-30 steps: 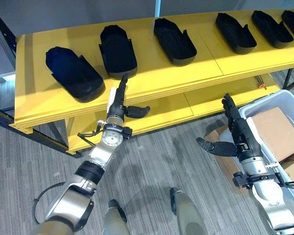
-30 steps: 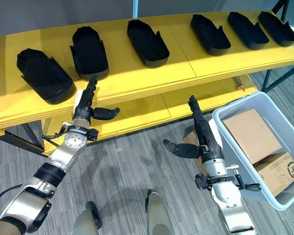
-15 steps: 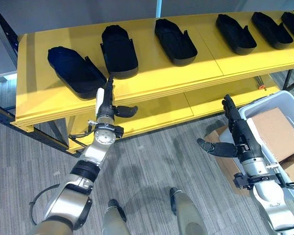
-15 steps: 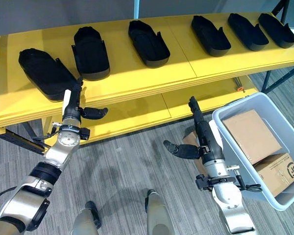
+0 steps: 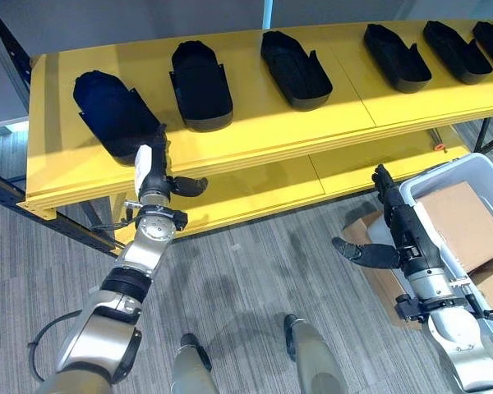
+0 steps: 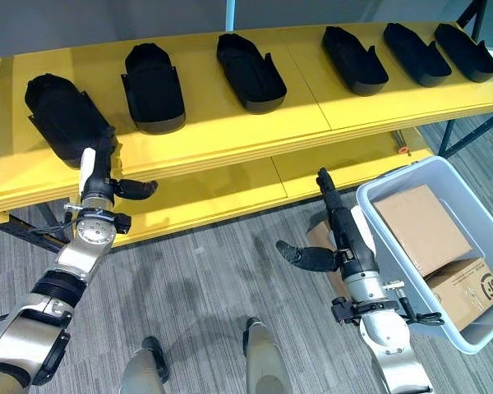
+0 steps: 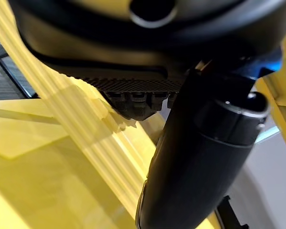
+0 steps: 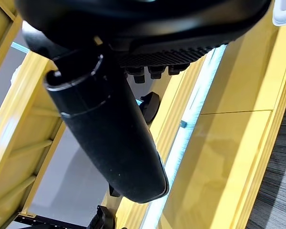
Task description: Move parts from the plastic box to the shelf.
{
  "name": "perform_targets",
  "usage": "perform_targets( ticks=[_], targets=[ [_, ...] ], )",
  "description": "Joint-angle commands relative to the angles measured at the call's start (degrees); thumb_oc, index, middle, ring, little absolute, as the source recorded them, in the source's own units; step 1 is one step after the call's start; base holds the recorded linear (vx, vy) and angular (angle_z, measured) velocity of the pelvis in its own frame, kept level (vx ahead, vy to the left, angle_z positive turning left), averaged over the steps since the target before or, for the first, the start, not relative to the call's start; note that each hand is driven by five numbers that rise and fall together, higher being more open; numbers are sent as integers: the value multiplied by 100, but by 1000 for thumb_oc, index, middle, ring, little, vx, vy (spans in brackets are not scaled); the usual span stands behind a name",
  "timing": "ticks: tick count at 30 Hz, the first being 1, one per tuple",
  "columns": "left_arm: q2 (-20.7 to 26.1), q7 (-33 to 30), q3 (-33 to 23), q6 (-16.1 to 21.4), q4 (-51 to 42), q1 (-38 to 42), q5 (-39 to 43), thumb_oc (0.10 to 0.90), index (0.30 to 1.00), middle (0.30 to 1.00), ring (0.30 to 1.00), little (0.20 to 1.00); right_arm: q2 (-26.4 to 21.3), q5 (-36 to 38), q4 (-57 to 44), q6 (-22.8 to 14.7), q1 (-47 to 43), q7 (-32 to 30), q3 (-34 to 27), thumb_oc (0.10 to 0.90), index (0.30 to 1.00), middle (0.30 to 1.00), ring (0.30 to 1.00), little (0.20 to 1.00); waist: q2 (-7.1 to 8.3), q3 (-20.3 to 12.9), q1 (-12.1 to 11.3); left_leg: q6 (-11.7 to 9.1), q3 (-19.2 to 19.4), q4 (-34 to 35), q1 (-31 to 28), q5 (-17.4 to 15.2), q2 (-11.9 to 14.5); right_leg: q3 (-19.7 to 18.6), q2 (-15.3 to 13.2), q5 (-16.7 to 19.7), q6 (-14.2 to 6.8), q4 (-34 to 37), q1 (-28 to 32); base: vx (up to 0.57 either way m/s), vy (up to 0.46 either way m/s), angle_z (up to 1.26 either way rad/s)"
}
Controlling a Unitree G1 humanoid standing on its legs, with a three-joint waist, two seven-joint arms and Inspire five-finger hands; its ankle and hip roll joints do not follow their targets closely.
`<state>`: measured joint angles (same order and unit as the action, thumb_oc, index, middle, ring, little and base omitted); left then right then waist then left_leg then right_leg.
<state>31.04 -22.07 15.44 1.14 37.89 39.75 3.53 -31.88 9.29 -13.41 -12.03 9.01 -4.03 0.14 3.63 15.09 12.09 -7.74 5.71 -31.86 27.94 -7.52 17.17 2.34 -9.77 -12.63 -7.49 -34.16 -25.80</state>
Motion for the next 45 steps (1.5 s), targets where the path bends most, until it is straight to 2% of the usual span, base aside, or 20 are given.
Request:
perform_targets(
  ticks=[1, 33, 45],
  targets=[
    [518, -199, -93, 331, 48, 755, -412, 900, 1000, 1000, 1000, 1000, -152, 251, -821, -691, -174, -81, -652, 900, 1000, 1000, 1000, 1000, 52, -382, -80, 180, -134, 264, -124, 270, 235, 1, -149, 432, -2, 298, 389, 0, 0, 0],
    [1348, 60, -238, 256, 181, 519, -1189, 900, 1000, 1000, 1000, 1000, -164, 334, -837, -696, -5, 140, -942, 900, 1000, 1000, 1000, 1000, -2, -387, -185, 199, -151, 183, -121, 228, 175, -5, -190, 441, -14, 268, 403, 0, 0, 0],
    [1510, 118, -217, 255, 189, 511, -1358, 900, 1000, 1000, 1000, 1000, -154, 350, -830, -700, 26, 185, -1007, 900, 1000, 1000, 1000, 1000, -13, -373, -201, 206, -151, 151, -112, 212, 170, -14, -201, 427, -16, 253, 398, 0, 0, 0]
  ],
)
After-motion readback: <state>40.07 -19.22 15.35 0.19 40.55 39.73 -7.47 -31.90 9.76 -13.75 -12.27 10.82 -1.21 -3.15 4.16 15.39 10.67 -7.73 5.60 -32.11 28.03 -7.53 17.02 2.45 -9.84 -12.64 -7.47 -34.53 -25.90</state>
